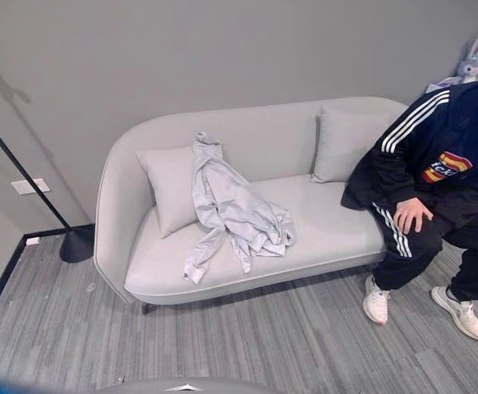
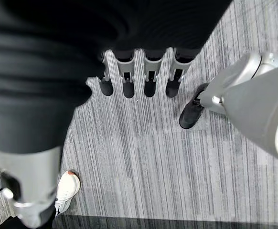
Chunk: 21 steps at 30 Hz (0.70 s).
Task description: Hang the clothes on the sofa on the clothes rack.
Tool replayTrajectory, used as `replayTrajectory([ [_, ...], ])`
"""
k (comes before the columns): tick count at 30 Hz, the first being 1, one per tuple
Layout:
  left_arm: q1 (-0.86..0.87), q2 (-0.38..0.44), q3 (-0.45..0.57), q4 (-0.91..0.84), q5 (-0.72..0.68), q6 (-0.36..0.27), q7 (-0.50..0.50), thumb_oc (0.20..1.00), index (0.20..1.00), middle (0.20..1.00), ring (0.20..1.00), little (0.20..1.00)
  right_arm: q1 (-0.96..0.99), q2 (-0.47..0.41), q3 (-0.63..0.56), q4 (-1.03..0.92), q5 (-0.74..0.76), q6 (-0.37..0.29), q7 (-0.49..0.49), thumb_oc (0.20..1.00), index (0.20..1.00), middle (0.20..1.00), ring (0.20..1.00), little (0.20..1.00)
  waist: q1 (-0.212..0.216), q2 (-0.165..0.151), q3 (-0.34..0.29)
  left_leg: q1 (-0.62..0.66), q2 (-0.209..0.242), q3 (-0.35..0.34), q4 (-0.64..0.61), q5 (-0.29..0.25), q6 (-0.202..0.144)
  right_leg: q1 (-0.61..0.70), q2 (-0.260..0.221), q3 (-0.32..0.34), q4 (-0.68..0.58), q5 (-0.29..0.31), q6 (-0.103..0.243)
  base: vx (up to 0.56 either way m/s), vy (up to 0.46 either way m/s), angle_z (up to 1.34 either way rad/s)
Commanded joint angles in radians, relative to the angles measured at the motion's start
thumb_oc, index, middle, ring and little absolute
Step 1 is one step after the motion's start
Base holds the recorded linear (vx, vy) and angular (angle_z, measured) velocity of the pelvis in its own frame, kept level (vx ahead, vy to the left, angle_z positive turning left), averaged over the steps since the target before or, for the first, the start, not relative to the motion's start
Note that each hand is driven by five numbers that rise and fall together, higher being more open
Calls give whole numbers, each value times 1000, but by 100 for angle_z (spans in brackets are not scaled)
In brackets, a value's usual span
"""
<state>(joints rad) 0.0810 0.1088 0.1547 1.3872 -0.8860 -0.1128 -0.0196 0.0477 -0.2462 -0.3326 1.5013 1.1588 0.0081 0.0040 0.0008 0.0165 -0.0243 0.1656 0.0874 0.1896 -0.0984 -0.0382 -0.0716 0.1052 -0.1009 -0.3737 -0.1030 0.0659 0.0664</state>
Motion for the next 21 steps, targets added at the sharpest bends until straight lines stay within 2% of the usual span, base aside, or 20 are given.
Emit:
replayTrajectory([
  [1,-71,-3,-12,37,58,-21,0,1000,1000,1000,1000,1000,-77,12,10,86,1,-15,-4,1000,1000,1000,1000,1000,-11,-18,14,-32,57,62,17,5,-27,62,-73,-10,16,-105,61,0,0,0],
  [21,-68,-12,-63,69,108,-11,-15,1000,1000,1000,1000,1000,-77,14,84,85,-105,-6,11,1000,1000,1000,1000,1000,-16,-17,20,-18,51,60,14,-4,-22,75,-77,-13,16,-107,62,0,0,0],
])
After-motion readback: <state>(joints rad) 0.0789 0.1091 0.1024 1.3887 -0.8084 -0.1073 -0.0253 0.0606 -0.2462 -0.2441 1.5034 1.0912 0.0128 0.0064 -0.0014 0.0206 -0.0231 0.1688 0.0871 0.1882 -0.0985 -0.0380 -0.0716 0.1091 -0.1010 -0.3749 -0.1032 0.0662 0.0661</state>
